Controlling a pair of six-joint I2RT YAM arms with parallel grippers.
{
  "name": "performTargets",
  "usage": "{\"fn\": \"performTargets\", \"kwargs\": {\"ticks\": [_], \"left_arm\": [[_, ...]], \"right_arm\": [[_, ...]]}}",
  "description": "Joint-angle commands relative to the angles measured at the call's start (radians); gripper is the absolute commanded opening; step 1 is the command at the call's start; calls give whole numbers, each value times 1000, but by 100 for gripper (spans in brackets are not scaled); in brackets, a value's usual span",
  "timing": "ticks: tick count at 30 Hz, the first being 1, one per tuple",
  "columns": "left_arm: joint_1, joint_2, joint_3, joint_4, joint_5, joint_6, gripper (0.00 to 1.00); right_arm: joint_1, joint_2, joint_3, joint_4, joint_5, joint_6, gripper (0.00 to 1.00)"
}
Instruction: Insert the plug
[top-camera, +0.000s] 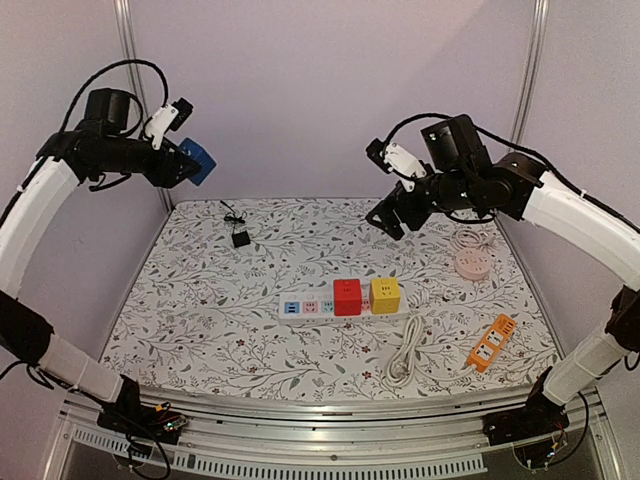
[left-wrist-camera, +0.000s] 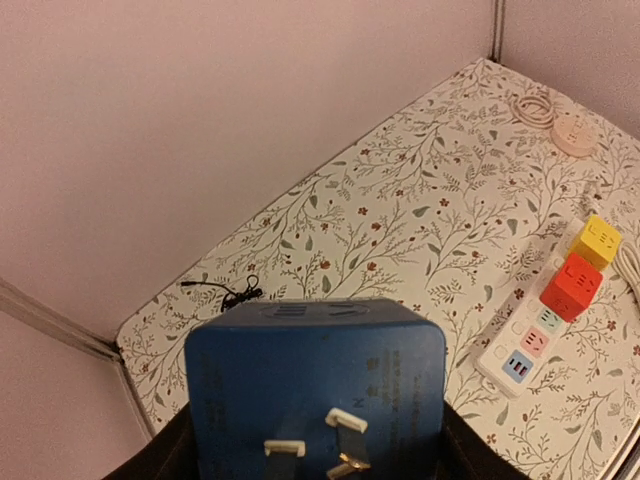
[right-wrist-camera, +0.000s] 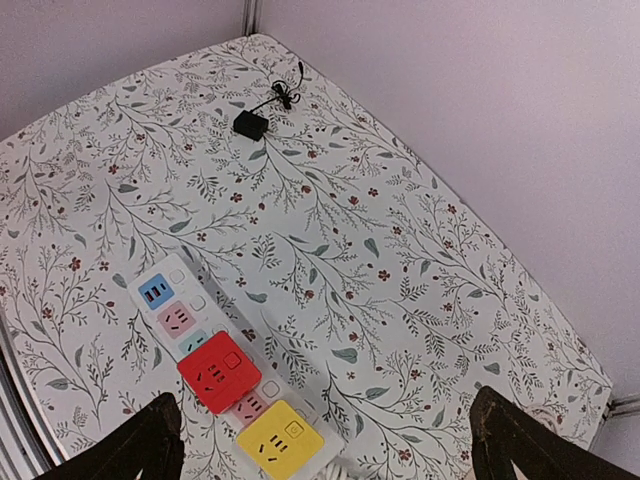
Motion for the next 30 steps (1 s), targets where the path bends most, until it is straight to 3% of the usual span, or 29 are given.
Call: {"fn": "performTargets", "kwargs": {"ticks": [1,5,8,11,14,18,30], "left_arm": [[-122,-179,30,-179,103,243,0],[-349,-342,-12,-90,32,357,0],[-557,-426,-91,37,-105,394,0],[-658,-456,-122,76,-126,480,0],[-763,-474,-169,129,-147,655,0],[-949,-510,-330,359,-218,904,0],[-1169,-485,-434,565,-219,1010,0]], "right_arm": [[29,-90,-39,72,-75,-9,99],[84,-129,-41,125,-153,-19,99],[129,-139,-26,136,-248,-24,99],[140,-133,21,133,-473,15,99],[153,-129,34,225,-623,118,99],[193,-117,44,330,-666,230,99],[257,-61,39,439,-818,219,99]]}}
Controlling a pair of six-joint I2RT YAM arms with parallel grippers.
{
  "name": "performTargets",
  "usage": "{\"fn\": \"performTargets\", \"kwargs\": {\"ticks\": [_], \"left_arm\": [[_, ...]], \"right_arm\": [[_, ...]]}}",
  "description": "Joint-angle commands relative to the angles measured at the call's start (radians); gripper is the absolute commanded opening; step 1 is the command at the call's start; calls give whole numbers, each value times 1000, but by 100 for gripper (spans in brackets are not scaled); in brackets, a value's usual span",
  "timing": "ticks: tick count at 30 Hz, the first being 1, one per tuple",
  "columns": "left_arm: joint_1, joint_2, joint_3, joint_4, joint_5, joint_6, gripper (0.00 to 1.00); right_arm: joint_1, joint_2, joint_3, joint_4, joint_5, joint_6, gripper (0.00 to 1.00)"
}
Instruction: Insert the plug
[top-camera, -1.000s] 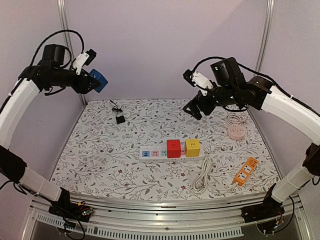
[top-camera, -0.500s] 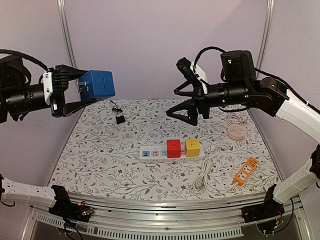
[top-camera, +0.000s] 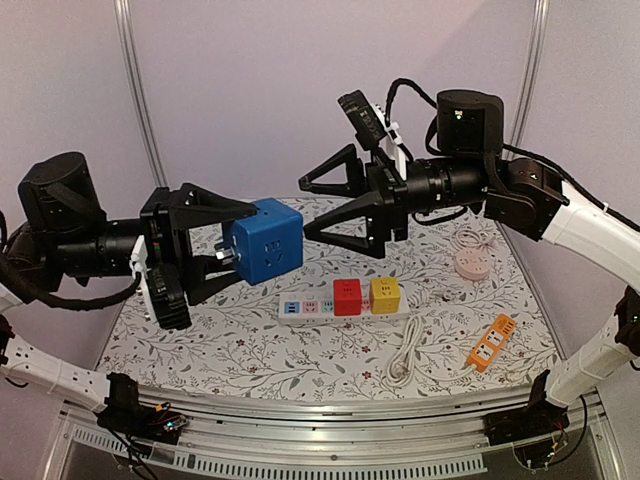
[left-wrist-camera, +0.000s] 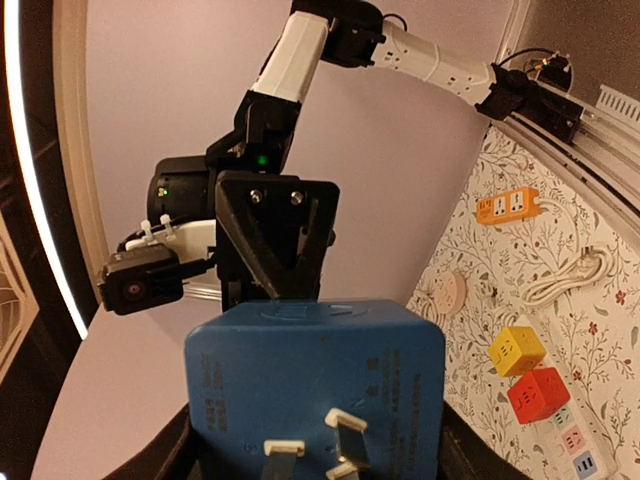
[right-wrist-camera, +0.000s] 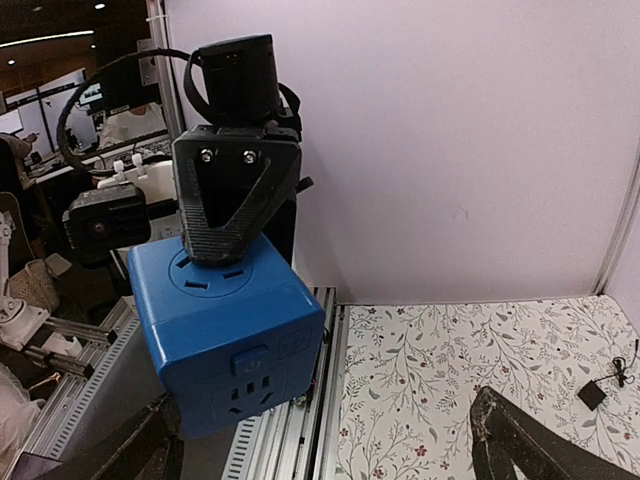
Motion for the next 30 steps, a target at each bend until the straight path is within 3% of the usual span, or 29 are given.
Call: {"fn": "performTargets", "kwargs": {"ticks": [1,15,21,30], "left_arm": [[-70,12,-24,154,-12,63,0],[-75,46,-81,277,-20,119,0],[-69,43,-95,288,-42,138,0],[-67,73,-102,369,-32,178,0]], "right_arm": [[7,20,2,55,-103,8,99],[37,23,-4,29,-311,-42,99],[37,-76,-43,-14,-238,-148,99],[44,23,20,12,-181,-24,99]]}}
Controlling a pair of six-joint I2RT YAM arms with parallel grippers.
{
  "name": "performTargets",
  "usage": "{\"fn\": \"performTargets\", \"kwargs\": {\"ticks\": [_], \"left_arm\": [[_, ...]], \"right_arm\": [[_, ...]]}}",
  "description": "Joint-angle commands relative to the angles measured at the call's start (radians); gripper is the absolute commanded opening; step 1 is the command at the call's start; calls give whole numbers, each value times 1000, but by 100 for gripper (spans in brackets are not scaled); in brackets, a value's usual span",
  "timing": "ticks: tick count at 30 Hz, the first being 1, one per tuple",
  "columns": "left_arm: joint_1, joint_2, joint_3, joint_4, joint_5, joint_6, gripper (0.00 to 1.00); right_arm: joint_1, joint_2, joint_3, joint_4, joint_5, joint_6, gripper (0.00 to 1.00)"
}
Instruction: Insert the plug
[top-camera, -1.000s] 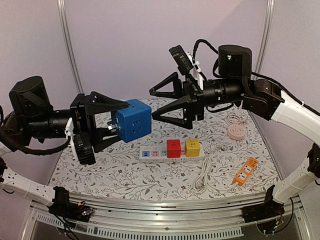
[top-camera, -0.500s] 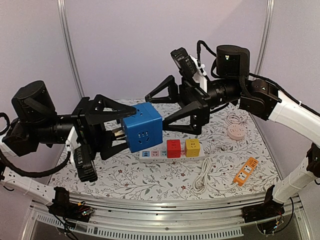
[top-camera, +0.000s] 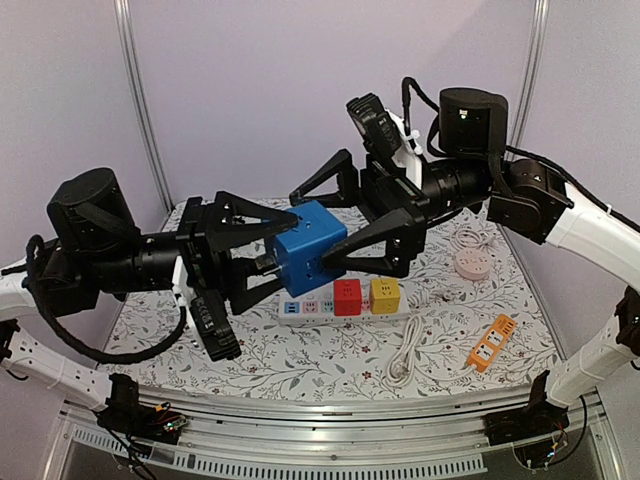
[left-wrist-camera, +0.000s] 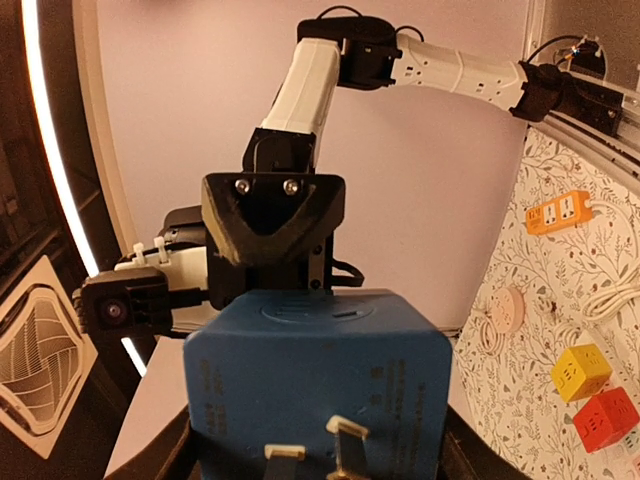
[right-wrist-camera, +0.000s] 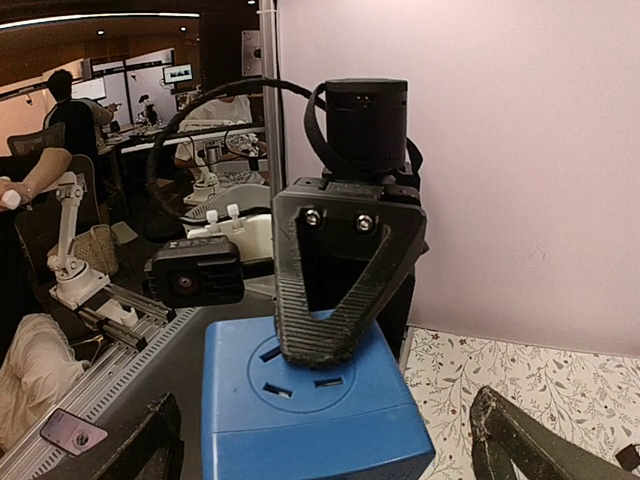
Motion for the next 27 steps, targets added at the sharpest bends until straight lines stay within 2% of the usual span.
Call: {"fn": "performTargets", "kwargs": {"ticks": [1,5,8,10,13,15,16,17,18,19,20,22,25,27], "left_arm": [[6,-1,-2,81,-11,24,0],[11,4,-4,92,-14,19,0],[15,7,-3,92,-15,21,0],[20,8,-4,92,-16,21,0],[23,11,-3,92,-18,18,0],[25,14,-5,92,-24,18,0],[27,14,-4,90,-33,20,0],[27,16,-5,87,-44,21,5],[28,17,-7,85,-53,17,29],[29,17,-9,80,-71,13,68],[31,19,-13,75,-102,16,96],[34,23,-19,70,-170,38,99],[46,32,-28,87,-296,63,100],[54,40,-29,92,-356,71,99]], "right_arm": [[7,37,13,-5,41,41,99],[8,42,17,-6,17,36,96],[8,42,10,-11,-2,32,87],[9,47,13,-13,-20,38,67],[8,51,18,-13,-35,44,25],[8,49,18,-20,-26,44,1],[9,46,17,-21,-7,49,0],[9,40,14,-24,17,70,0],[8,32,13,-26,60,87,0],[7,28,11,-30,118,100,0],[2,17,9,-36,183,117,0],[-17,-9,-10,-51,383,171,0],[-50,-55,-13,-197,932,336,0],[-52,-64,5,-286,1123,396,0]]}}
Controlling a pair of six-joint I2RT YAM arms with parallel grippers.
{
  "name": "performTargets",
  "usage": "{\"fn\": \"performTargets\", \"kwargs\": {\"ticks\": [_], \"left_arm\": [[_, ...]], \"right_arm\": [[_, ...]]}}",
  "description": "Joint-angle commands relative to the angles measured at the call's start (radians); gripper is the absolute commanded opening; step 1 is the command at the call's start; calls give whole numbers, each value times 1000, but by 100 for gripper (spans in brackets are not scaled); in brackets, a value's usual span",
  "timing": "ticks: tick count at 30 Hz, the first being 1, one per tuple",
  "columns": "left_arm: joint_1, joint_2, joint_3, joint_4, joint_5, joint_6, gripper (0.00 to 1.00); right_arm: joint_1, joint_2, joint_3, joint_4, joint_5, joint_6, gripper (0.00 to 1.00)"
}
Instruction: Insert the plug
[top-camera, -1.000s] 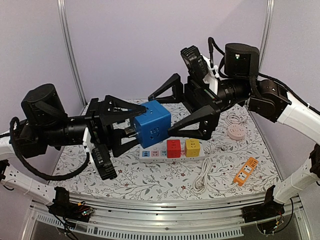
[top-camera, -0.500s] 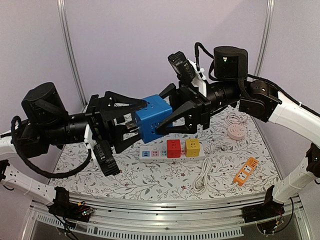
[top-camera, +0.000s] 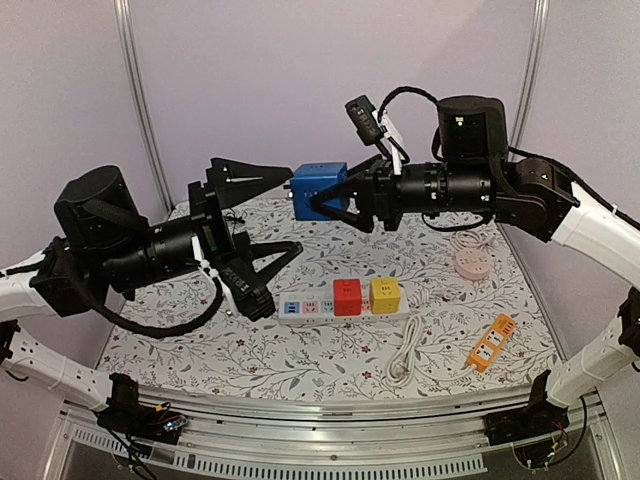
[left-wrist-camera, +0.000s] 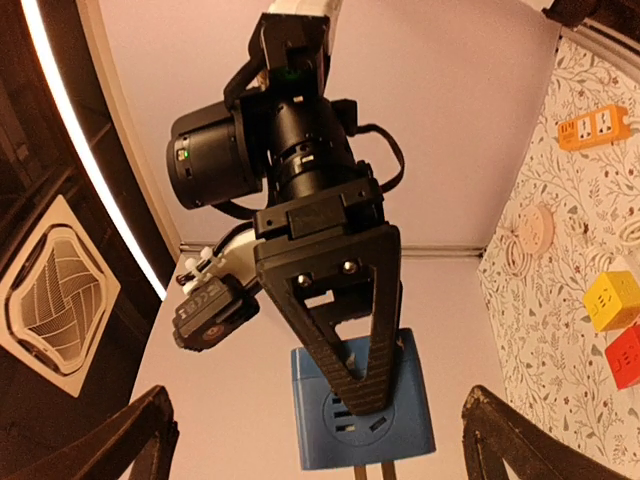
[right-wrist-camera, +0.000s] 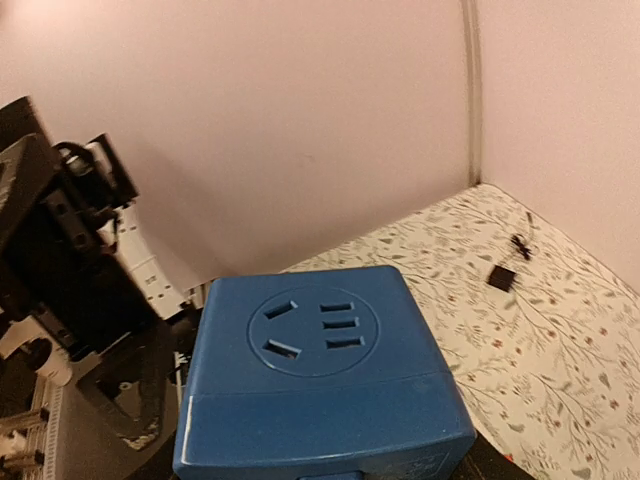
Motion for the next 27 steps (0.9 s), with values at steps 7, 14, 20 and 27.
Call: {"fn": "performTargets", "kwargs": {"ticks": [7,14,20,27], "left_arm": [[68,117,62,-59,-262,-1,100],[145,230,190,-95,-241,-47,99],[146,266,251,-267,-166,-199,100],[183,303,310,-366,-92,-255,100]], "right_arm": [[-2,-66,24,-188,703,265,0],[19,-19,65,-233,622,284,0],[22,-8,61,-173,501,262,0],[24,-3,61,-161,458,247,0]]}}
